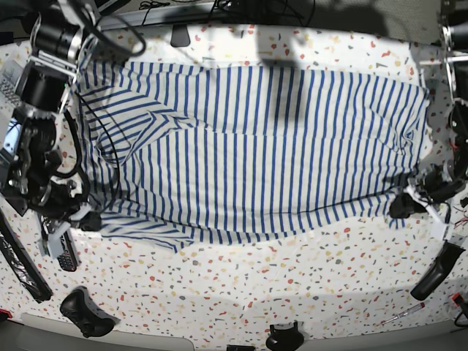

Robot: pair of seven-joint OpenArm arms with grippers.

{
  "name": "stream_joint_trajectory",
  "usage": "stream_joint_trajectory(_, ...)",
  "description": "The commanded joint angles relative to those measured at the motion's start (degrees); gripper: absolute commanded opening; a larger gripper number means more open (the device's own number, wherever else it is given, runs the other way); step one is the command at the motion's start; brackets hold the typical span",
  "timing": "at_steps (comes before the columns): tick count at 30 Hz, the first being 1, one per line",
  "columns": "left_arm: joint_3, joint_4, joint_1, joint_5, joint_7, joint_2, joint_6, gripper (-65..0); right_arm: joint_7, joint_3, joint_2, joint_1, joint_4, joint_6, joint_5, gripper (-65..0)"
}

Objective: Layout the t-shirt on the table in an organized manner, then fold the t-shirt properly
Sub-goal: 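Grasp the hem corners and fold the hem toward the collar edge, then lower the held hem onto the shirt with both grippers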

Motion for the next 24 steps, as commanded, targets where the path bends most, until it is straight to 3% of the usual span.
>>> stream_joint_trajectory(1,-1.2,3.9,0.1,-1.3,-0.9,-1.3,-0.3,-65.0,1.1,0.2,0.9,0.3,2.8,0.3,1.0,-65.0)
stream_joint_trajectory(9,-12.2,22.0,12.6,-1.1,-0.3,-0.1,-0.3,-65.0,-0.4,2.4,0.9,-6.3,11.4,0.3,1.0,-65.0)
stream_joint_trajectory(17,-15.7,23.3,19.8,-1.3,-0.3,-0.1,-0.3,-65.0,-3.8,8.7,0.9,-7.4,11.4,0.3,6.8,-65.0)
stream_joint_trajectory(24,-15.6,23.3,22.8,-1.3,-0.1,2.7,-0.3,-65.0,-5.6,9.0,-0.1,-9.9,11.4,0.3,6.8,-65.0)
